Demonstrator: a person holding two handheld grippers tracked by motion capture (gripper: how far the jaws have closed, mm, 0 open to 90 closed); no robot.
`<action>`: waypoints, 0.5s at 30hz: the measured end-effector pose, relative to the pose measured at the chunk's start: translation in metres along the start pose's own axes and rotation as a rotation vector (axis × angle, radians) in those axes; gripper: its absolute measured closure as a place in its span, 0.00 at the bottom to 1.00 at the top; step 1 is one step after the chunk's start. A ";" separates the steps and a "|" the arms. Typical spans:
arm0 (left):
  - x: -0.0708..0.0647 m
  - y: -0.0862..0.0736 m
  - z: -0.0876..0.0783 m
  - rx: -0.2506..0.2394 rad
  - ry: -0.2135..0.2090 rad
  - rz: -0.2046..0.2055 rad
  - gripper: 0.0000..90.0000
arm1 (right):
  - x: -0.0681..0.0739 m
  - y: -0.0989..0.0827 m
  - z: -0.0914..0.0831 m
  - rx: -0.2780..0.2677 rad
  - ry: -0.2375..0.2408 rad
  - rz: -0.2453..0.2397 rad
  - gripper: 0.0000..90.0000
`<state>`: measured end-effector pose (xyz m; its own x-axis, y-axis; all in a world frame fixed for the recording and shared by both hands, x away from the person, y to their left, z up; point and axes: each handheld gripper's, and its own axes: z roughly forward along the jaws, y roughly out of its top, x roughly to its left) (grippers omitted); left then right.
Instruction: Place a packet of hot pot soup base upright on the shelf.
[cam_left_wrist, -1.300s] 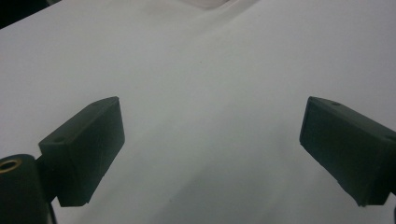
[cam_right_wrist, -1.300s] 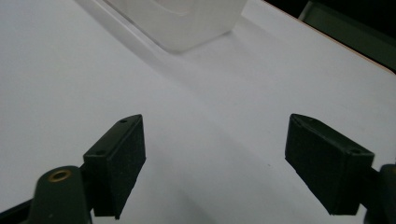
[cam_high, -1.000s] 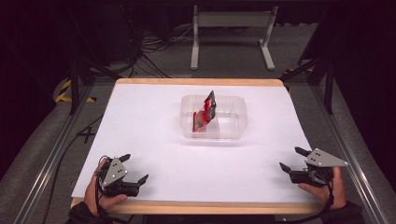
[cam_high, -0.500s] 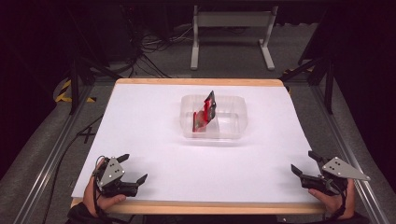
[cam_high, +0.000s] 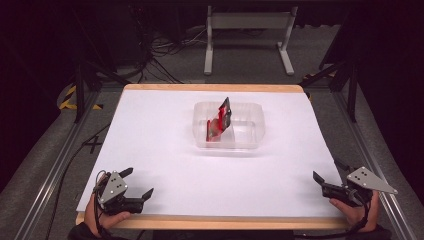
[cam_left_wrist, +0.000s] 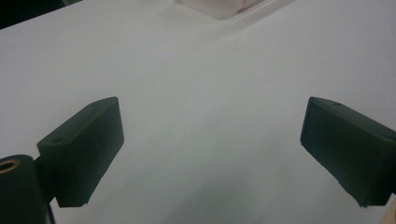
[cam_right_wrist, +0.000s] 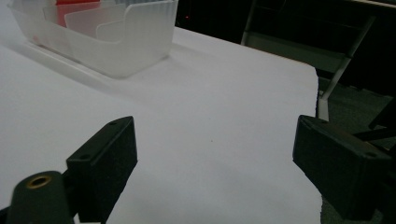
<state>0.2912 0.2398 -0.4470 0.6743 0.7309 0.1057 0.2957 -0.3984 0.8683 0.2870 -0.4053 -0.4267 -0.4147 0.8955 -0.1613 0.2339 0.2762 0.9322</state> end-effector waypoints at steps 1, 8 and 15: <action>0.000 -0.001 -0.001 0.001 0.001 -0.001 0.08 | 0.000 -0.001 0.001 0.005 -0.007 -0.005 0.16; 0.002 -0.003 -0.002 -0.002 -0.001 -0.007 0.08 | -0.002 -0.011 0.008 0.023 -0.022 0.016 0.16; 0.004 -0.002 -0.003 -0.012 0.004 -0.027 0.08 | -0.007 -0.015 0.006 0.000 -0.026 0.068 0.15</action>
<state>0.2913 0.2448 -0.4473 0.6634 0.7435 0.0842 0.3053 -0.3717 0.8767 0.2921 -0.4133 -0.4412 -0.3745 0.9211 -0.1059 0.2612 0.2144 0.9412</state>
